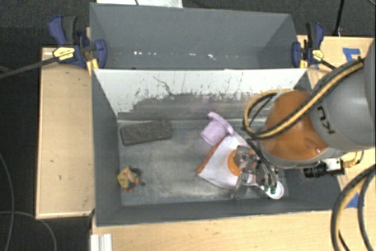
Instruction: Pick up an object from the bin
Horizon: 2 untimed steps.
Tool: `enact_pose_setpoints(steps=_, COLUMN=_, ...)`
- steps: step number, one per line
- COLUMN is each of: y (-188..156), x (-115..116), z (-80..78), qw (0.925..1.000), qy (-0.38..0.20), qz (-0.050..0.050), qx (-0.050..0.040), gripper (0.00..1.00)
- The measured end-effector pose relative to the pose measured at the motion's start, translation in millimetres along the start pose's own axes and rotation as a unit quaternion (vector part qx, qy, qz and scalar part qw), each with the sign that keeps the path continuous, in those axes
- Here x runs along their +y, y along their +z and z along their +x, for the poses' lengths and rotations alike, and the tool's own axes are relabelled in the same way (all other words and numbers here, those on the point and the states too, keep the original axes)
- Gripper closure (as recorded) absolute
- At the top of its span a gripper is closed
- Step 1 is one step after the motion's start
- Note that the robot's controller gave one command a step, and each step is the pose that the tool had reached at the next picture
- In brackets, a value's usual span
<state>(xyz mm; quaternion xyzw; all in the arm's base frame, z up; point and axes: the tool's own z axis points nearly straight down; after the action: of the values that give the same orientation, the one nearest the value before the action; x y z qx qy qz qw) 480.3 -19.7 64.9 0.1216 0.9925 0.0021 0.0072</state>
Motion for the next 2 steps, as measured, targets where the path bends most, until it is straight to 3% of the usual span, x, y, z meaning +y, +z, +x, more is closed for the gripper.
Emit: enact_pose_setpoints(steps=2, y=-17, x=0, z=2.0, qw=1.0, qy=0.0, qz=0.002, qx=0.0065, gripper=1.0)
